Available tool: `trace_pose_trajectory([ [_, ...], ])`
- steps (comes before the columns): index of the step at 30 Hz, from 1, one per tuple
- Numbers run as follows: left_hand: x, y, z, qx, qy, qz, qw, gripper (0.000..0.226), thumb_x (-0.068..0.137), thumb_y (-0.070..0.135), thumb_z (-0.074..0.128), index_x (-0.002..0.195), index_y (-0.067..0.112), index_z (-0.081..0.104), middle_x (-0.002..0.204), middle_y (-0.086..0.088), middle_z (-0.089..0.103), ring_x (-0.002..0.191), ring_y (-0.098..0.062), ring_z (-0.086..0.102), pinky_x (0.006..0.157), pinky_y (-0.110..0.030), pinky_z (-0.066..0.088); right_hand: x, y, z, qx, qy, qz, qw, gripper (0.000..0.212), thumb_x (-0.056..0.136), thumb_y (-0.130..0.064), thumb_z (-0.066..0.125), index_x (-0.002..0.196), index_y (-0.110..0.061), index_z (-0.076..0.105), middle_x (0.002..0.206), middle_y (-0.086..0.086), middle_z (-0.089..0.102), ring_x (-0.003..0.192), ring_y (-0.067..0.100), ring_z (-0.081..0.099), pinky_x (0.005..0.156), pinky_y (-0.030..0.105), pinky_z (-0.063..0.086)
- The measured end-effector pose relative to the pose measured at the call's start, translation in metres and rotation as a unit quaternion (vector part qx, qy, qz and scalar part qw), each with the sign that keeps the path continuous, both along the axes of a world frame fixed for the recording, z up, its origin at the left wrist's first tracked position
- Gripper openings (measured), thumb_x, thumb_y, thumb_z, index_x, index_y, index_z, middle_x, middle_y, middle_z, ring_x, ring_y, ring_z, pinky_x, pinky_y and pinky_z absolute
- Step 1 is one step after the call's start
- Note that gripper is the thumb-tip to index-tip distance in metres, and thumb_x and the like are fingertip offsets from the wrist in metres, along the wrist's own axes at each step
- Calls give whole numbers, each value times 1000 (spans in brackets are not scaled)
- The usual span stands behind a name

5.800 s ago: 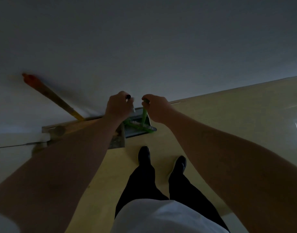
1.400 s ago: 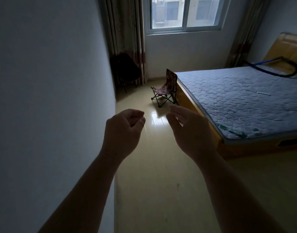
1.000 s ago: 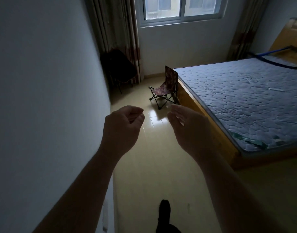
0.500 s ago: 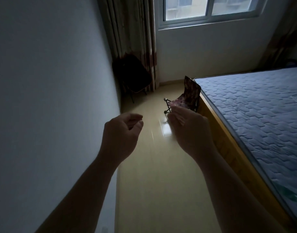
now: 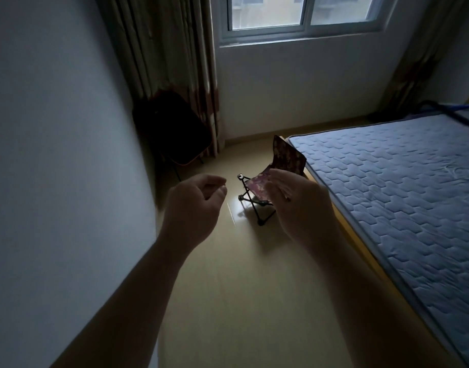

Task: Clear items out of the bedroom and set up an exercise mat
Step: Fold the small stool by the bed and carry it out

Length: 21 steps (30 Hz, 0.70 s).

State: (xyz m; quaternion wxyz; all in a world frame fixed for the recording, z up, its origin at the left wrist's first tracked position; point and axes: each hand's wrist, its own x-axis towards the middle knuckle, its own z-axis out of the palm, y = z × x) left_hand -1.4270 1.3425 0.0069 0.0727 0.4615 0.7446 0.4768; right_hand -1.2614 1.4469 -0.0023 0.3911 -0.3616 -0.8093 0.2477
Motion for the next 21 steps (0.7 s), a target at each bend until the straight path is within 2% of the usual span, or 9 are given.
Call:
trace_pose_trajectory([
  [2, -31, 52, 0, -7, -10, -15, 1000, 18, 90, 22, 71, 108, 21, 74, 91, 17, 70, 86, 11, 65, 82, -14, 54, -26, 42, -1, -16, -4, -22, 1000, 22, 96, -20, 64, 111, -6, 72, 99, 7, 77, 89, 15, 74, 81, 34, 61],
  [4, -53, 95, -5, -9, -14, -26, 1000, 18, 90, 22, 71, 107, 22, 75, 91, 17, 71, 85, 11, 66, 82, -13, 54, -43, 76, -4, -25, 1, -33, 999, 25, 95, -20, 66, 117, -9, 71, 104, 4, 77, 93, 9, 73, 83, 23, 59],
  [7, -83, 162, -17, -4, -24, -39, 999, 16, 89, 21, 72, 104, 22, 76, 91, 18, 73, 85, 12, 67, 82, -11, 53, -70, 136, -15, -38, 8, -50, 998, 28, 94, -21, 67, 119, -9, 71, 109, 3, 76, 101, 9, 71, 90, 24, 57],
  [10, -111, 232, -27, -6, -17, -34, 999, 13, 88, 21, 73, 100, 22, 77, 87, 18, 73, 81, 12, 67, 78, -6, 50, -99, 205, -26, -45, 9, -62, 997, 33, 94, -22, 67, 124, -8, 69, 114, 2, 74, 103, 9, 70, 90, 14, 50],
  [14, -146, 315, -26, -28, -15, -48, 998, 13, 87, 19, 74, 99, 20, 78, 86, 15, 75, 80, 10, 68, 79, -11, 53, -136, 297, -21, -44, 6, -71, 996, 34, 94, -24, 67, 125, -9, 69, 115, 4, 74, 103, 9, 71, 94, 19, 52],
  [18, -179, 385, -16, -25, -10, -55, 998, 12, 87, 17, 73, 99, 19, 78, 86, 14, 75, 80, 9, 69, 76, -7, 51, -173, 374, -10, -39, -4, -76, 996, 34, 95, -25, 66, 126, -10, 69, 116, 2, 73, 107, 9, 69, 93, 12, 46],
  [21, -206, 438, -13, -20, -17, -65, 998, 12, 88, 17, 73, 98, 20, 77, 86, 13, 75, 80, 7, 69, 76, -9, 51, -204, 424, -8, -45, -5, -77, 996, 34, 95, -25, 66, 126, -9, 69, 117, 3, 73, 108, 11, 69, 95, 18, 49],
])
